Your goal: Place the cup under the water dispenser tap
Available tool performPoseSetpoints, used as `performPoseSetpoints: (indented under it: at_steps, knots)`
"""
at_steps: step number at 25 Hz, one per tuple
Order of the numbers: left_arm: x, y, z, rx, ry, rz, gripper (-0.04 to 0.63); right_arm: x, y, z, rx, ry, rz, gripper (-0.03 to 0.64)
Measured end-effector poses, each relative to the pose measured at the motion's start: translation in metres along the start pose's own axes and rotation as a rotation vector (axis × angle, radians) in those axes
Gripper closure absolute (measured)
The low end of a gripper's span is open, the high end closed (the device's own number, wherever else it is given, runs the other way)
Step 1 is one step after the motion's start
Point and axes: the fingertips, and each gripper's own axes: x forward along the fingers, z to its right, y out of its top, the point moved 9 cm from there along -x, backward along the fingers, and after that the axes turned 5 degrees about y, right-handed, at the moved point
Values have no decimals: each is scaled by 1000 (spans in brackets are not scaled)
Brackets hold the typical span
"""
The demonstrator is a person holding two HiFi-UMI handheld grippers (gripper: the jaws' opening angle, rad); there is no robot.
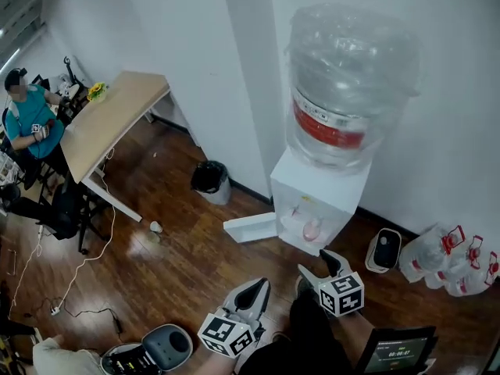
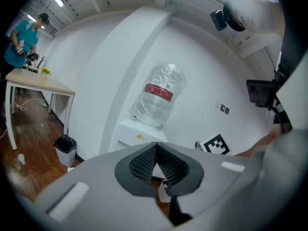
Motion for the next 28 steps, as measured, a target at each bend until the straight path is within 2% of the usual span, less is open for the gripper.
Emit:
performPoseSetpoints:
  at_steps: [3, 6, 8, 11, 13, 18, 22, 28]
  knots:
    - [-29, 5, 13, 36, 26, 15, 595, -35, 13, -26, -62, 4, 23, 367]
    - [-49, 11, 25, 21, 28, 30, 595, -68, 28, -47, -120, 23, 77, 418]
    - [-58, 13, 33, 17, 16, 39, 595, -91, 39, -57, -143, 28, 119, 489]
    - [-68, 27, 47, 20, 17, 58, 595, -119, 51, -66, -136, 50, 162, 544]
    - [-73, 33, 57, 23, 17, 77, 595, -133, 57, -70, -153, 70, 172, 611]
    - [-67, 39, 86, 23, -6, 90, 595, -164, 65, -70, -186, 111, 164, 615]
    - [-56, 40, 106, 6, 13, 93, 594, -183, 70, -66, -240, 134, 135, 617]
    - [-57, 38, 127, 30, 12, 104, 592, -197, 68, -62, -210, 158, 140, 617]
